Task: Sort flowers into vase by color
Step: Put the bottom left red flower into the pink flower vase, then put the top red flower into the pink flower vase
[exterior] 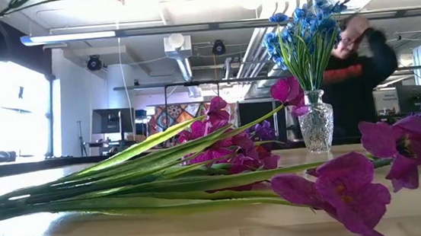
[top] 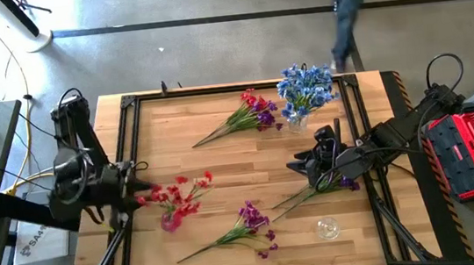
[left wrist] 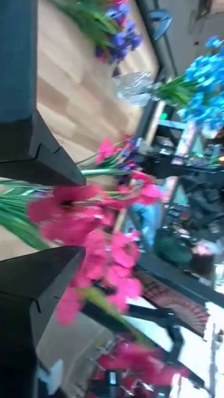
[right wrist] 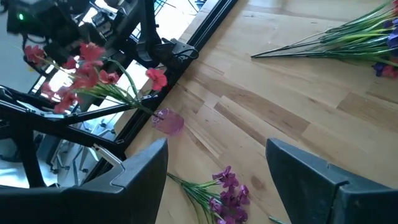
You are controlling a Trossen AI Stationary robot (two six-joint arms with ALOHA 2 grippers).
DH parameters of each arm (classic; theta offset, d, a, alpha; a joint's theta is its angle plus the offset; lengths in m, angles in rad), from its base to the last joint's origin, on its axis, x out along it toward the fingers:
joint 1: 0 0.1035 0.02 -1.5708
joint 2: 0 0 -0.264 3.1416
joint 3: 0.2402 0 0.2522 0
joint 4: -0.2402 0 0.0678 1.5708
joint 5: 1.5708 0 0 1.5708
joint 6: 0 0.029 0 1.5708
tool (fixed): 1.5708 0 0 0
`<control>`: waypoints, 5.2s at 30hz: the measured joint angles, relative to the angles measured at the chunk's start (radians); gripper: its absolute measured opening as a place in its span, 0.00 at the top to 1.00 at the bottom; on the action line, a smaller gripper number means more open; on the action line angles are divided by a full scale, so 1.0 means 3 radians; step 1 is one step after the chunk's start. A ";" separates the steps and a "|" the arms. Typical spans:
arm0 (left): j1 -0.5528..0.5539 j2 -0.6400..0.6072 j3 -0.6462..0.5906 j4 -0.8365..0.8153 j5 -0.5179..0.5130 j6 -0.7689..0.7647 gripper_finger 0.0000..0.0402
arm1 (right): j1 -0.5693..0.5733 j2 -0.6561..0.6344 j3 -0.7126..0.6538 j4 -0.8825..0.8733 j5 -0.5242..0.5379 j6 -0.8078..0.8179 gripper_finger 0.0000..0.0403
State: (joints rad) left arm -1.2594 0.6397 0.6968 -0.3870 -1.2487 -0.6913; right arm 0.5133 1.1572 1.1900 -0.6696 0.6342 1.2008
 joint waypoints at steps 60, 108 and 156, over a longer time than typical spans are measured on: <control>0.3932 0.1446 0.2005 -0.0806 0.2882 0.1112 0.62 | -0.0116 0.0033 0.0000 -0.0009 -0.0309 -0.0112 0.36; 0.5928 0.4257 0.2000 -0.0966 0.4082 0.2243 0.62 | 0.0056 0.0033 0.0000 -0.0060 0.0247 0.0549 0.36; 0.5942 0.3030 0.2000 -0.0819 0.4478 0.1961 1.00 | 0.0056 0.0144 0.0000 -0.0149 0.0326 0.0597 0.36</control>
State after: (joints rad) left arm 0.5232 1.5488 1.2968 -0.6327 0.0947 -0.1030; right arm 0.5301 1.2003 1.1900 -0.7143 0.7321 1.3800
